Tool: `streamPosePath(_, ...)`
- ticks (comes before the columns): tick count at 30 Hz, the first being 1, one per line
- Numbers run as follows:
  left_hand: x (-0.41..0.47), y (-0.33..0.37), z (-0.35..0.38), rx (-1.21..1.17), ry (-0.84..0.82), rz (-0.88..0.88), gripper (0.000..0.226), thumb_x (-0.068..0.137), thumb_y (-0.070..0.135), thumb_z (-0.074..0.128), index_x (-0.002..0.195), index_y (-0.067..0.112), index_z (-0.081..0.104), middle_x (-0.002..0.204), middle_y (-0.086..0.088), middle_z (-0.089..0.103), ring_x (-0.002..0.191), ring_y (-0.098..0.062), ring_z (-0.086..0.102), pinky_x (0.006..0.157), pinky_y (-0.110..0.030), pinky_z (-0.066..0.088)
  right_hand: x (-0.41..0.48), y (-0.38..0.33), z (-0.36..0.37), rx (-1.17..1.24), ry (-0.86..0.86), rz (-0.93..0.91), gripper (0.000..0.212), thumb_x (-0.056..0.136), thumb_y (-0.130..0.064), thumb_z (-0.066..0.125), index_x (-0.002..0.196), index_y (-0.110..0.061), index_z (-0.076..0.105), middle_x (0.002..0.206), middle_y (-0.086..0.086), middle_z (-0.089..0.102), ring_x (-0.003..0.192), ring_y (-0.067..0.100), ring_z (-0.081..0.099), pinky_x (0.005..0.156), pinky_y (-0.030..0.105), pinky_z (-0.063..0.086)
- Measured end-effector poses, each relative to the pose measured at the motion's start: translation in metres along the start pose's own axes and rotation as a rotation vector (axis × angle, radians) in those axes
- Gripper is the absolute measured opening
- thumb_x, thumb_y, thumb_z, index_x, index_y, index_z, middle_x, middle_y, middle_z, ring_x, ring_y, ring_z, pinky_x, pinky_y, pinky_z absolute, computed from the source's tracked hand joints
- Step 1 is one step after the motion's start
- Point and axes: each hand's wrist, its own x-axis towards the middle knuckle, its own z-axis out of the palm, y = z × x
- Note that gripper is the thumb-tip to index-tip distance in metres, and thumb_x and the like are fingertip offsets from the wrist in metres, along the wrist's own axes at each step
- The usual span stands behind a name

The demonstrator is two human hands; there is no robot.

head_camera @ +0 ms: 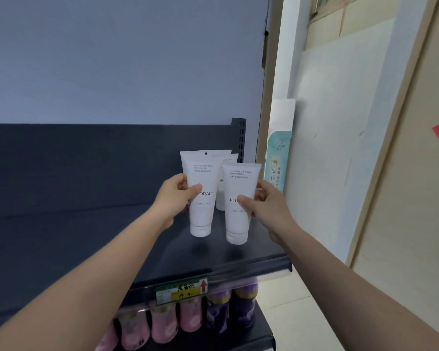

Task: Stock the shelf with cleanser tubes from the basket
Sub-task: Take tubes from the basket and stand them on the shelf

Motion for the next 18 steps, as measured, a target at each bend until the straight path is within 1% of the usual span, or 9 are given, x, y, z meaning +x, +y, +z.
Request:
streamPosePath(4,0.014,-0.010,0.011,0.012,0.049,-0.015,0.005,0.091,0.010,0.062,0.095,0.013,0.063,0.089,-0.003,0.069,0.077,-0.019,0.064,0.068,-0.037,0.052,0.027,0.017,-0.001,0.003,-0.009,0.018,0.033,0.082,-0.010,0.073,0.108,-0.021,0.057,0.105,0.006,0.069,0.098,0.022,0.066,0.092,0.046,0.054)
streamPosePath(6,0.019,-0.015,0.016,0.018,0.066,-0.027,0.004,0.092,0.011,0.062,0.095,0.014,0.062,0.088,-0.002,0.069,0.074,-0.017,0.063,0.065,-0.035,0.051,0.038,0.025,-0.002,-0.006,-0.019,0.028,0.032,0.082,-0.010,0.073,0.107,-0.019,0.056,0.104,0.008,0.069,0.097,0.024,0.067,0.092,0.047,0.054)
streamPosePath(10,0.028,-0.024,0.024,0.028,0.103,-0.054,0.007,0.092,0.011,0.062,0.098,0.012,0.063,0.092,-0.004,0.070,0.076,-0.017,0.064,0.072,-0.041,0.054,0.058,0.039,-0.002,-0.035,-0.040,0.040,0.033,0.078,-0.014,0.075,0.107,-0.018,0.058,0.103,0.008,0.071,0.096,0.027,0.068,0.091,0.051,0.053)
streamPosePath(14,0.037,-0.031,0.030,0.019,0.147,-0.062,0.010,0.092,0.010,0.061,0.102,0.011,0.063,0.101,-0.008,0.070,0.084,-0.020,0.064,0.070,-0.037,0.053,0.076,0.048,-0.003,-0.026,-0.065,0.030,0.033,0.074,-0.019,0.075,0.101,-0.023,0.056,0.105,0.006,0.070,0.096,0.026,0.068,0.090,0.052,0.053)
streamPosePath(18,0.041,-0.034,0.035,0.019,0.166,-0.064,0.010,0.093,0.010,0.059,0.102,0.012,0.062,0.106,-0.011,0.069,0.091,-0.025,0.066,0.078,-0.046,0.055,0.088,0.050,-0.002,-0.013,-0.100,0.015,0.029,0.082,-0.011,0.072,0.102,-0.022,0.054,0.104,0.003,0.069,0.097,0.022,0.067,0.092,0.049,0.053)
